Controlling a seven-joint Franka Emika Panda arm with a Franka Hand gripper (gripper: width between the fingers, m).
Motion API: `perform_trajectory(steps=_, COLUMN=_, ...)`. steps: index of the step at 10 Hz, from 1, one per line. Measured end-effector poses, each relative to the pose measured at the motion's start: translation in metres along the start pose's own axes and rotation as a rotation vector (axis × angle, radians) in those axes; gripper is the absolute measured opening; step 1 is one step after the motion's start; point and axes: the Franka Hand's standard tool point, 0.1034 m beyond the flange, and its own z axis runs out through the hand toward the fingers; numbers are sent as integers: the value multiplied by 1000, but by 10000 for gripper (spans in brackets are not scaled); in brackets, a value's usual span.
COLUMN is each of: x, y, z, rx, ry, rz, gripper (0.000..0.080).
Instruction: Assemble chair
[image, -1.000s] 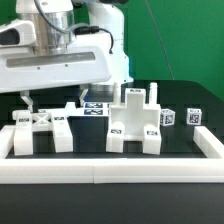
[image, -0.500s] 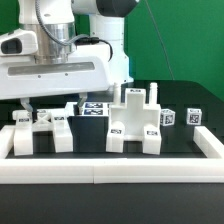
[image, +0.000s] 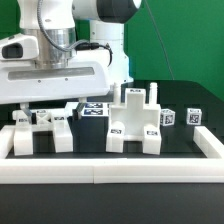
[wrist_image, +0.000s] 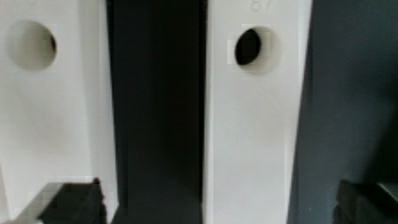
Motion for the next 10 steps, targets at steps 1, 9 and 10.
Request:
perform_trajectory(steps=1, x=1, y=0, z=-1, rx=2, ry=0, rz=0, gripper=649)
perform_trajectory(steps=9, x=0, y=-13, z=6, rx=13, ry=-12, rz=-65, gripper=649)
perform_trajectory(steps=10, x=0, y=-13, z=6, rx=13, ry=-12, rz=-65, gripper=649)
